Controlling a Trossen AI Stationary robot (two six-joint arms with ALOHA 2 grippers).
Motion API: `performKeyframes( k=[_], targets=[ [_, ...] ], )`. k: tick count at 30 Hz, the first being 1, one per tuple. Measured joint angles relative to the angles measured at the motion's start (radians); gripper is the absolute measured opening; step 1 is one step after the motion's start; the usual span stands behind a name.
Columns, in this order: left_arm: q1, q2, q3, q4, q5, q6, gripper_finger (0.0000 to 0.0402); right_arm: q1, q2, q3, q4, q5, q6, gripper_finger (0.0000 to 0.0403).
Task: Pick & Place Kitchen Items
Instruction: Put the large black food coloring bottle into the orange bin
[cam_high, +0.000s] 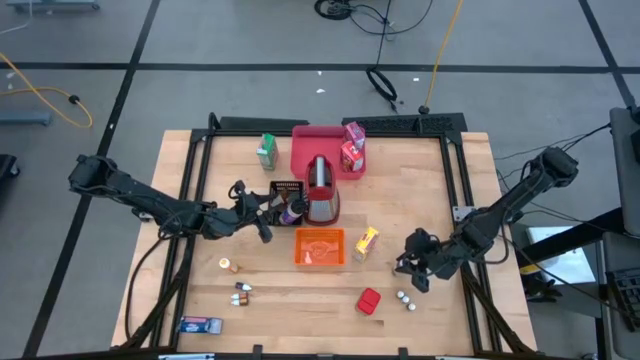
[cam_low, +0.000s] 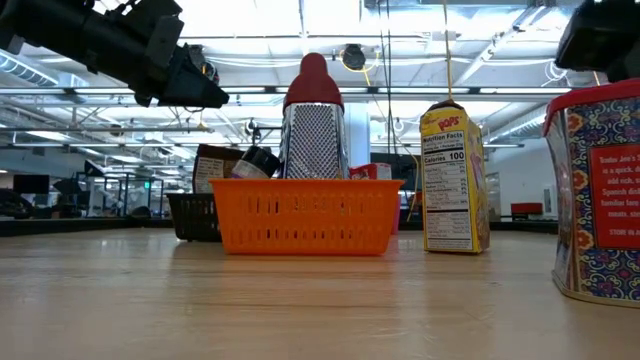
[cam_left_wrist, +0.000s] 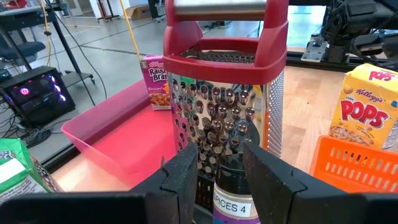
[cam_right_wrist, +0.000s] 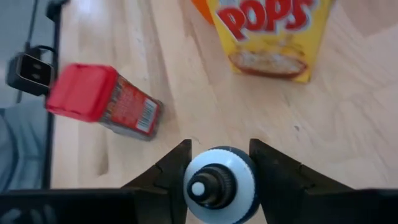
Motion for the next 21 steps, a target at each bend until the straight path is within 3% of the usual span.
performKeyframes(
  k=[9,15,21],
  targets=[
    [0.0,0.0,0.0,0.0,0.0,0.002,0.0131,-0.028,0.0,0.154,0.025,-0.003,-0.168,0.0133],
    [0.0,0.0,0.0,0.0,0.0,0.002,0.0132,-0.065,0.0,0.208,0.243,-0.002,-0.348,0.0133],
    [0.0,0.0,0.0,0.0,0.0,0.002,0.0131,-0.143,0.012,0.209,0.374,0.0,-0.429,0.0133]
  ],
)
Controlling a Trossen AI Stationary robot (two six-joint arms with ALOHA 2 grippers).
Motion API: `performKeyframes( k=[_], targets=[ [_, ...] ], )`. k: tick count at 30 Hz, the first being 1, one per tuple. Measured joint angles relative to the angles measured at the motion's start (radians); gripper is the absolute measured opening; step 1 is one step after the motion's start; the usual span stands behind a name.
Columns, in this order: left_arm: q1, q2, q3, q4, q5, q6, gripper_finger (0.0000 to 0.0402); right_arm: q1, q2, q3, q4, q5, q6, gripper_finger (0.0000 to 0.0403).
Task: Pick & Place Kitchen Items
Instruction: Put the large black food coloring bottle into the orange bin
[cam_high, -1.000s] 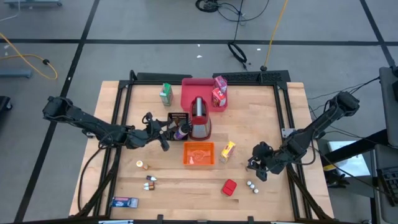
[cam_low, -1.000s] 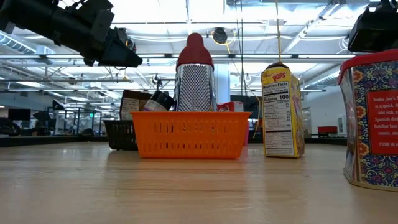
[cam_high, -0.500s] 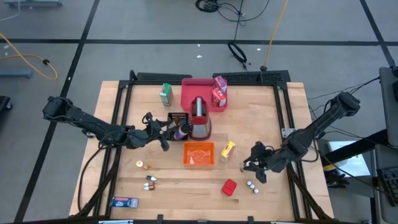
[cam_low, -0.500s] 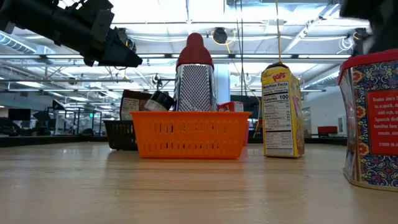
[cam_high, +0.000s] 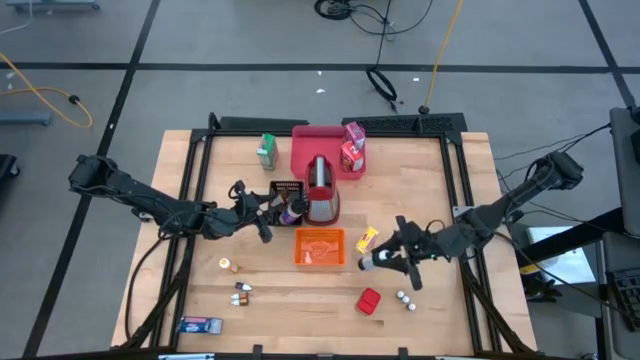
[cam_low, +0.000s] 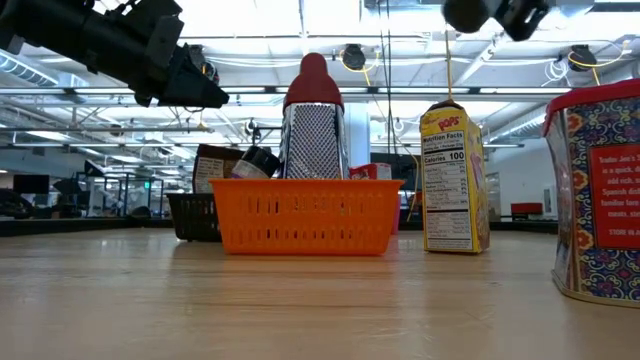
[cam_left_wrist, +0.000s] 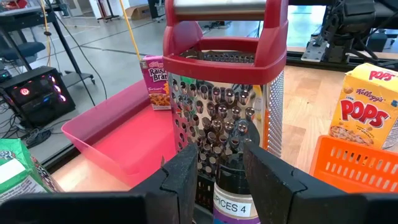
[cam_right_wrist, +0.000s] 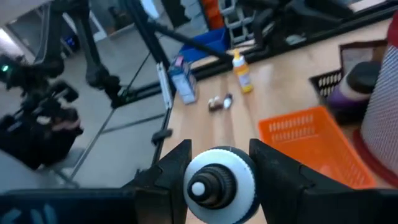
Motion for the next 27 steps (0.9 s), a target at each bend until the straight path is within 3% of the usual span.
performKeyframes(
  k=[4,11,27],
  targets=[
    [0.0,0.0,0.0,0.0,0.0,0.0,0.0131,-0.069,0.049,0.0,0.06,-0.012,-0.027,0.0133],
    [0.0,0.0,0.0,-0.001,0.0,0.0,0.0132,-0.185,0.154,0.0,0.209,-0.16,-0.074,0.0133],
    [0.0,0.0,0.0,-0.001,0.0,0.0,0.0131,-0.371,0.349,0.0,0.299,-0.221,-0.107,0.0133]
  ],
)
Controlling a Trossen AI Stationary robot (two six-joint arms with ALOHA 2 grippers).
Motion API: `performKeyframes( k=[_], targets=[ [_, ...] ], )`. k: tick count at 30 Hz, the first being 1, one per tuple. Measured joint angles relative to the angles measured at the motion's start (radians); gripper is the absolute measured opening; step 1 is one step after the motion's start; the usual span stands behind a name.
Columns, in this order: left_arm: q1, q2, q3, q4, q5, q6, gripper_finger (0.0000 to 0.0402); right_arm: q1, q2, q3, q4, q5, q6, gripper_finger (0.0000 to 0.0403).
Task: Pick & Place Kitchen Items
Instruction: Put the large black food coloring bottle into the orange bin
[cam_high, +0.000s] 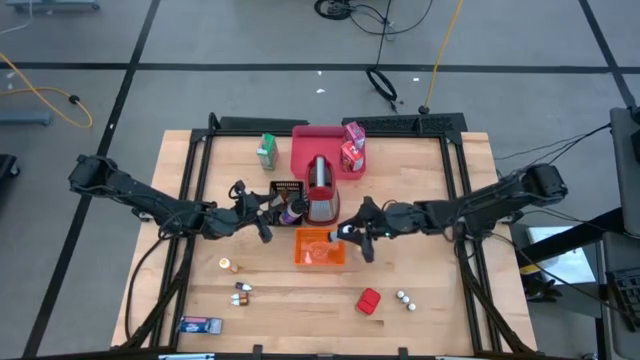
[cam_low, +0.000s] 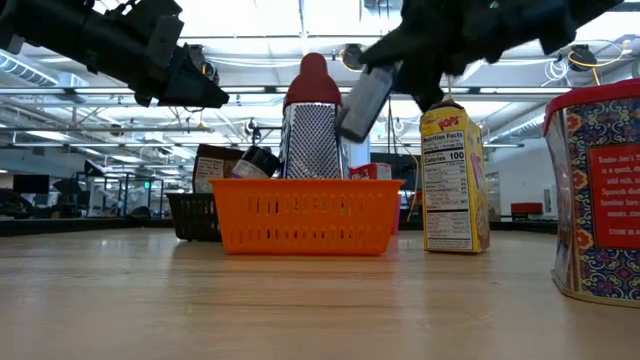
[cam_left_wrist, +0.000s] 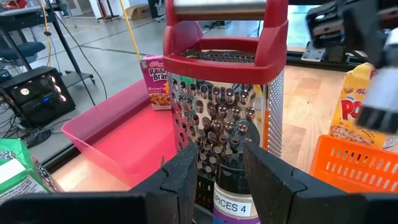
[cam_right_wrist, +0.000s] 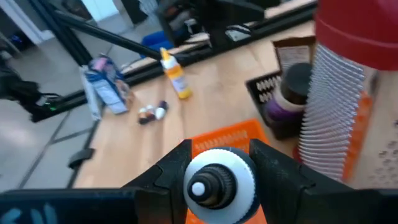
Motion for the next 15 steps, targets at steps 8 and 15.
performKeyframes(
  k=[8,15],
  targets=[
    [0.0,0.0,0.0,0.0,0.0,0.0,0.0131,-0.06,0.077,0.0,0.023,-0.051,0.012,0.0133],
    [0.0,0.0,0.0,0.0,0.0,0.0,0.0131,-0.072,0.146,0.036,-0.02,-0.098,0.006,0.0133]
  ],
)
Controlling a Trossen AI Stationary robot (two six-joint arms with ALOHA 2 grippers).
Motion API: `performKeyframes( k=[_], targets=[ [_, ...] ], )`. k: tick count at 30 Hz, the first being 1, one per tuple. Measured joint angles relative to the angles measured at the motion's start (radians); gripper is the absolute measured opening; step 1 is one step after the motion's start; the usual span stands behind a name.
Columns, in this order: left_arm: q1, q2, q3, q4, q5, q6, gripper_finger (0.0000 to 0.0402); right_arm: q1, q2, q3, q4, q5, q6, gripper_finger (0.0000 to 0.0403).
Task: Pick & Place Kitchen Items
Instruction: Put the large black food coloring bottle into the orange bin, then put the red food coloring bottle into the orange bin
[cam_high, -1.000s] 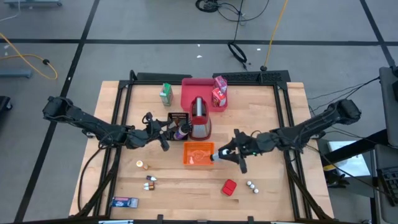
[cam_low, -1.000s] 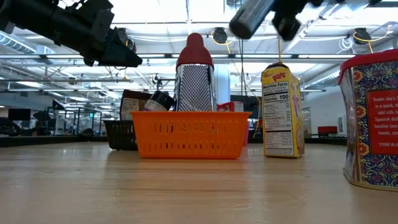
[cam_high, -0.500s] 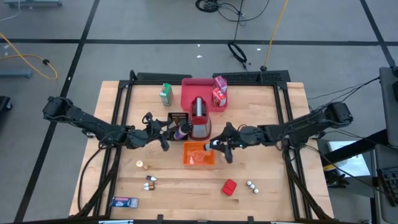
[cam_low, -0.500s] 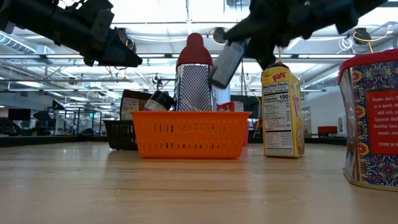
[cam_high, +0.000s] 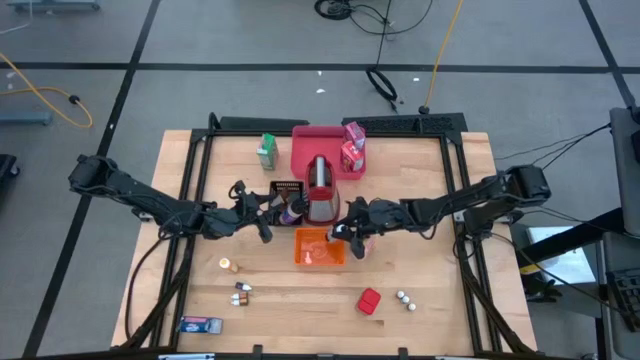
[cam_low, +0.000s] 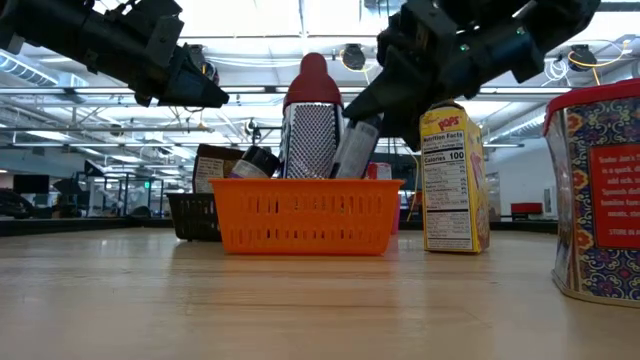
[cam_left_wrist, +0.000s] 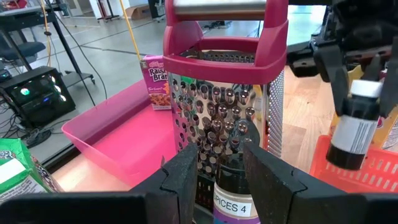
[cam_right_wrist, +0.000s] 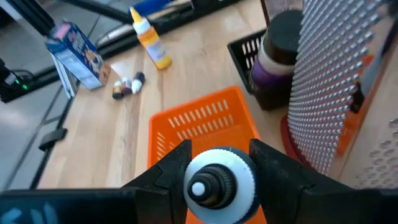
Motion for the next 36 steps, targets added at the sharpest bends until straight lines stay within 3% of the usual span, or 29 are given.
performKeyframes(
  k=[13,21,36],
  targets=[
    [0.0,0.0,0.0,-0.006,0.0,0.0,0.0131,-0.009,0.009,0.01,-0.068,0.001,0.003,0.0134],
    [0.0,0.0,0.0,-0.007,0.0,0.0,0.0131,-0.009,0.008,0.01,-0.043,0.008,-0.022,0.0177],
    [0.0,0.0,0.0,-0.008,0.0,0.0,0.0132,-0.009,0.008,0.01,-0.003,0.006,-0.03,0.015]
  ],
)
